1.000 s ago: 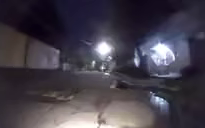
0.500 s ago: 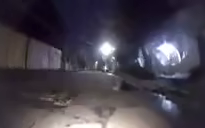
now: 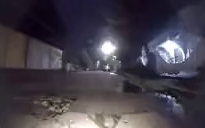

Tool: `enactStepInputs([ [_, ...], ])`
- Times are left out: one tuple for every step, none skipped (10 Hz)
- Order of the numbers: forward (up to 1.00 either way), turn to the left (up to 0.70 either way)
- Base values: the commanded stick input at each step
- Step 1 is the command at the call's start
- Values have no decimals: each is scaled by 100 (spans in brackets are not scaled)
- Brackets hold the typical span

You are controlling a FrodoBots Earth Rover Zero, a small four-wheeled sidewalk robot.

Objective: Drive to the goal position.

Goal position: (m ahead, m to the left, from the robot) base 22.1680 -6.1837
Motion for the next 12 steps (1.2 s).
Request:
enactStepInputs([
  [50,0],
  [50,0],
  [50,0],
  [50,0],
  [50,0],
  [50,0],
  [50,0],
  [50,0],
  [50,0],
  [50,0],
  [50,0],
  [50,-13],
])
